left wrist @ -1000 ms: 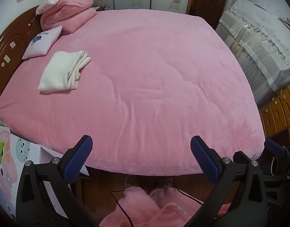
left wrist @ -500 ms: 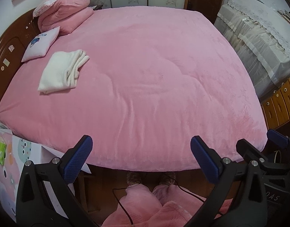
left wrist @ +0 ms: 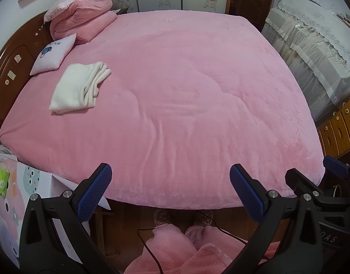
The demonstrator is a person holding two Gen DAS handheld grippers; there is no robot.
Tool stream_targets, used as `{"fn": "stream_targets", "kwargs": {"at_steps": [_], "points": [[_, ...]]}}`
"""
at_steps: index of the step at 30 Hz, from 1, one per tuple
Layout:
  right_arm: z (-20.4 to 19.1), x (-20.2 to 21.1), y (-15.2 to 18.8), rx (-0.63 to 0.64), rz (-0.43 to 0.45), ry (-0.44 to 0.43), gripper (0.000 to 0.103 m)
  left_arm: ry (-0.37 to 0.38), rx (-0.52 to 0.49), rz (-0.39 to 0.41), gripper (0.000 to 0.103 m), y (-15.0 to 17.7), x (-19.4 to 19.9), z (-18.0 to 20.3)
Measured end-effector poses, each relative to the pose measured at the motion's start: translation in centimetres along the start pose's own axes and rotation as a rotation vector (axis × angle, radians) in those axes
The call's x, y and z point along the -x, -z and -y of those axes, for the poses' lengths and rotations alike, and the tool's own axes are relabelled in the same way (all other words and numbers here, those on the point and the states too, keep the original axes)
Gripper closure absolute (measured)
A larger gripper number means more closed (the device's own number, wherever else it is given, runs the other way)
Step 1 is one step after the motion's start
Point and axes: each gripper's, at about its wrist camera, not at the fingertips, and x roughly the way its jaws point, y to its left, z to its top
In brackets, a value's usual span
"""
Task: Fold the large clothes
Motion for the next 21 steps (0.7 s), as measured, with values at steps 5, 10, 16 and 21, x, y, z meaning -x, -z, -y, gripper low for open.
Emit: {"fn": "stream_targets", "kwargs": {"at_steps": [5,10,16,21], "points": [[0.1,-0.3,-0.2,0.004,-0.006,-0.002,0.0,-0.005,0.001,-0.005,0.001,-0.2,-0.2,0.1],[0.2,-0.6,-0.5,0.013,-0.006,-0.003,0.0,-0.009,-0.002,-0.005,0.001,-0.2,-0.3,0.0],[0.3,-1.0,-0.8,0.023,-0.009,-0.001,0.0,-0.027,-0.011,-0.001,0.003,-0.4,-0.3,0.4],[0.8,-1.5,-1.4,0.028,-0.013,-0.002,0.0,-0.019,-0.008,-0.015,0.003,-0.7,-0.8,0.6]]}}
